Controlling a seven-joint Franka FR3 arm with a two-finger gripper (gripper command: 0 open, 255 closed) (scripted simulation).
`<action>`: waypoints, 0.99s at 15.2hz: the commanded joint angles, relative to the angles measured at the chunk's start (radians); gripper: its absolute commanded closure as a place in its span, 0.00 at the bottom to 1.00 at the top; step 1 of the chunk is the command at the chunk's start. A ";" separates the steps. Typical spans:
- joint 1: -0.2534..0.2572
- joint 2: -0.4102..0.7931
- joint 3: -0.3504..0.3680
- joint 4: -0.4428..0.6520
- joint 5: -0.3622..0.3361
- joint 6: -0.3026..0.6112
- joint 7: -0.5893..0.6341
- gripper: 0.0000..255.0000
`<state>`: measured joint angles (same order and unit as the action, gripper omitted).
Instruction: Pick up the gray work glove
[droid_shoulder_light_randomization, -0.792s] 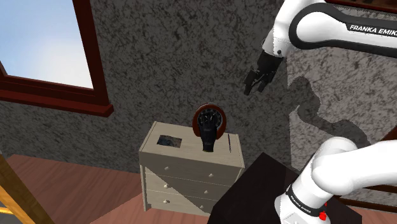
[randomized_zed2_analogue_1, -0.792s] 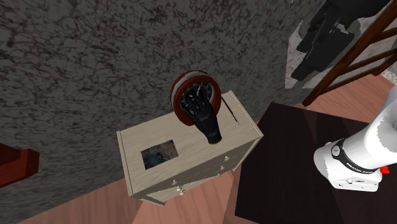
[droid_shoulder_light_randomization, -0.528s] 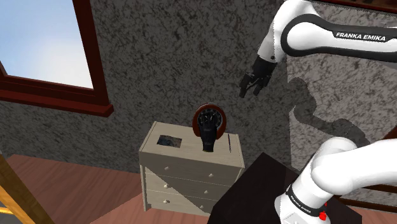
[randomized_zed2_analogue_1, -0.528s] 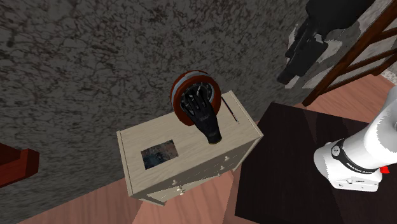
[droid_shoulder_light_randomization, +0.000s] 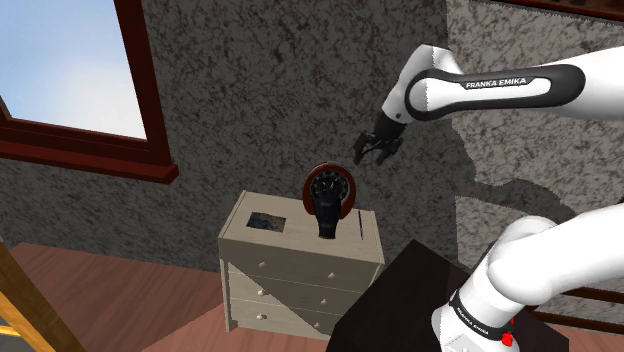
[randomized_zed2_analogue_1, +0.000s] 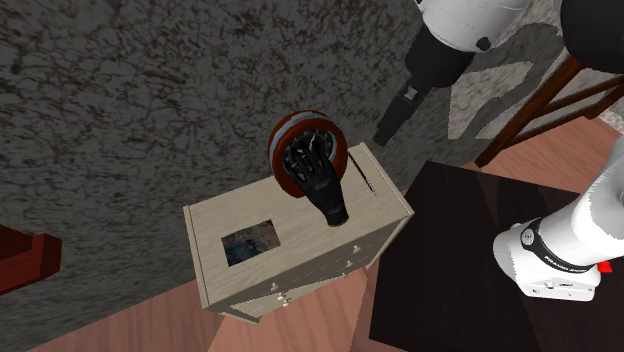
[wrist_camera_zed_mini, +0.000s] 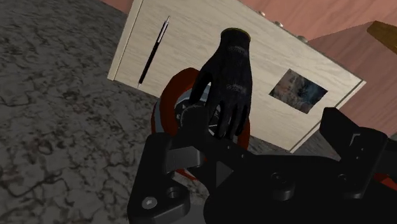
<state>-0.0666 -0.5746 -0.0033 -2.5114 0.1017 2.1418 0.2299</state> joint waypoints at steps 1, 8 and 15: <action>-0.007 0.058 -0.013 -0.017 0.018 0.094 0.004 0.00; 0.001 0.300 -0.058 -0.013 0.128 0.385 -0.006 0.00; 0.036 0.580 -0.105 0.083 0.389 0.609 -0.138 0.00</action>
<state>-0.0334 -0.0341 -0.1012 -2.4424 0.4366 2.7201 0.1257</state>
